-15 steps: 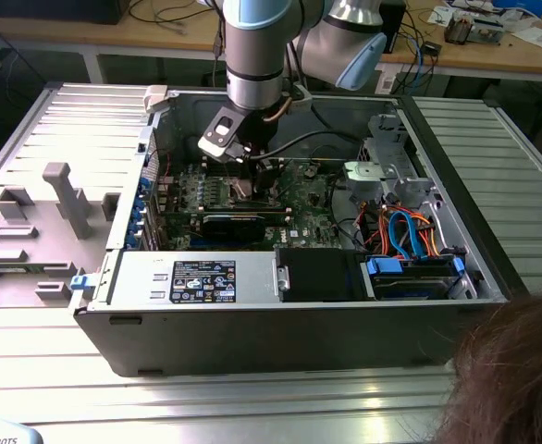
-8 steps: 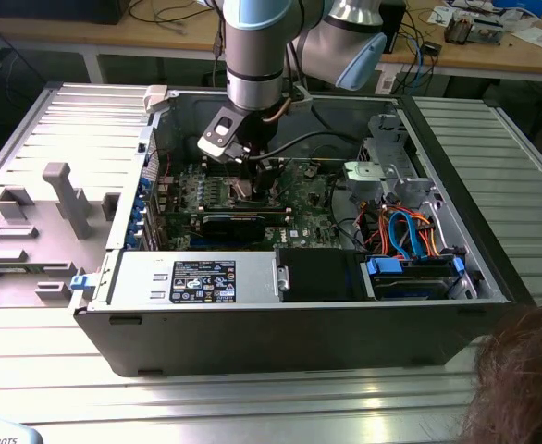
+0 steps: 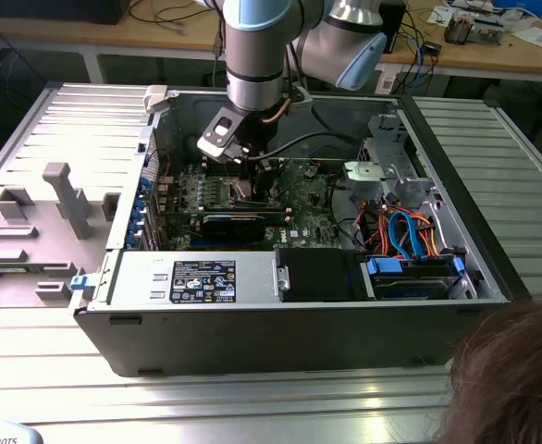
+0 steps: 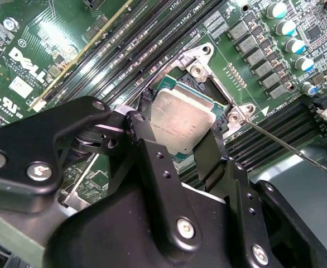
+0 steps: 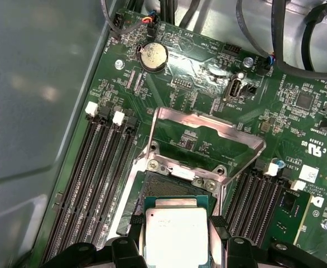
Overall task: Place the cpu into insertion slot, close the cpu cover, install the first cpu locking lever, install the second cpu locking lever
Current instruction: 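Place the cpu into insertion slot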
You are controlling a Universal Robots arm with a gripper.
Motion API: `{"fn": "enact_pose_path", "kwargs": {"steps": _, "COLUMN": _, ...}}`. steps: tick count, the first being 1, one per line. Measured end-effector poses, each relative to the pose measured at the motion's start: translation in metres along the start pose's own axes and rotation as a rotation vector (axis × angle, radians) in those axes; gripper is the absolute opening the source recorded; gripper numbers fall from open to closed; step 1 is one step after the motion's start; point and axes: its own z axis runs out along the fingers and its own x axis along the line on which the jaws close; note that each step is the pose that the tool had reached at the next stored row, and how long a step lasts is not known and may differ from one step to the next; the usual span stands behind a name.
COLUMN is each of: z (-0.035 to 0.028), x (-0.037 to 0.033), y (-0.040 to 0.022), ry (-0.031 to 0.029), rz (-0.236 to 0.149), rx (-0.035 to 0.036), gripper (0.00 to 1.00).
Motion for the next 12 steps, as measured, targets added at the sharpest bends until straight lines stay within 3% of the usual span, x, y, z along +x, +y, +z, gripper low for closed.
{"fn": "enact_pose_path", "kwargs": {"steps": 12, "z": 0.0017, "x": 0.0000, "y": 0.0000, "ry": -0.0006, "rz": 0.025, "rx": 0.0003, "gripper": 0.54}}
